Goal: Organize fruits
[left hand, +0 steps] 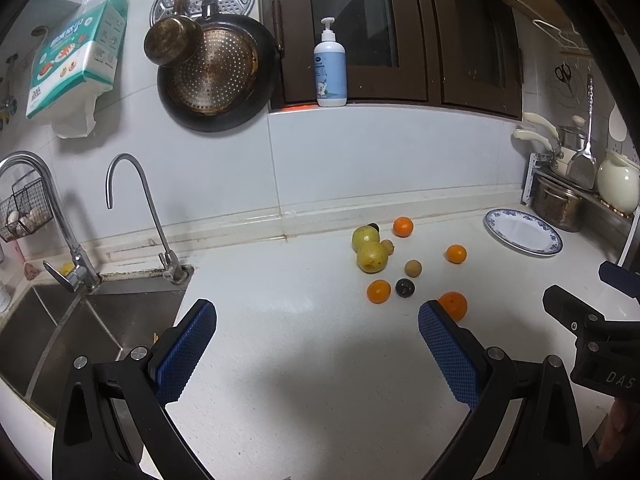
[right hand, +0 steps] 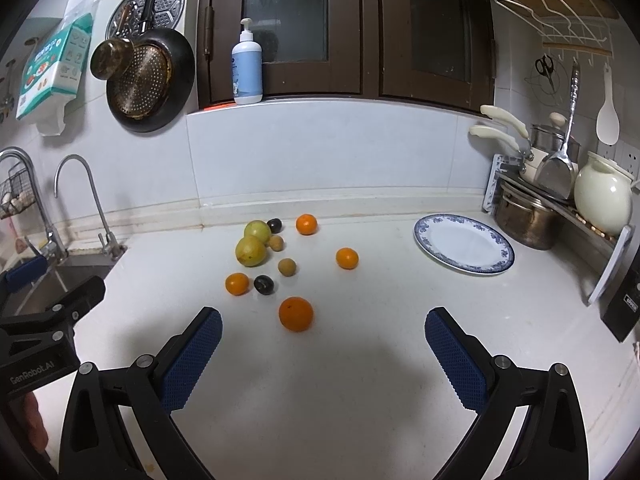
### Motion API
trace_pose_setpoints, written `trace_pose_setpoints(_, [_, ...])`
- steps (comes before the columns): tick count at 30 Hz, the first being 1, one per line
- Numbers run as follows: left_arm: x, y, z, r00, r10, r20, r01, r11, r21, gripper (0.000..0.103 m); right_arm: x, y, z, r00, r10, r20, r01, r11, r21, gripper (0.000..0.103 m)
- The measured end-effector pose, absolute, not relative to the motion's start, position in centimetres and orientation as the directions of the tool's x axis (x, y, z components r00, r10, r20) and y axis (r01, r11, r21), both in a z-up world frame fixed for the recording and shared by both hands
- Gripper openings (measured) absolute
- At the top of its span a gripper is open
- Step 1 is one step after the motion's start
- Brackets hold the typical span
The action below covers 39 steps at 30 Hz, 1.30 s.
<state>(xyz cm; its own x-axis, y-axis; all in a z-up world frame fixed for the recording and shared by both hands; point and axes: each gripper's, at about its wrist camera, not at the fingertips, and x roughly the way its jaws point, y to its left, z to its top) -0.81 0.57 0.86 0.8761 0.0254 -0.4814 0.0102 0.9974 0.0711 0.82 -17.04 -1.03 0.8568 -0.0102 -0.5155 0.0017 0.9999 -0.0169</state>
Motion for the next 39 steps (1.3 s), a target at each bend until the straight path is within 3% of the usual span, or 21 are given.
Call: trace_pose_setpoints(39, [-0.55,0.30,0.76,0.875,0.012,-0.484,0.023,0.998,0.065,0.103,1.14,-16.91,-1.05,0.859,-0.001,-0.512,-0.009,1.000,-0.018,0.103])
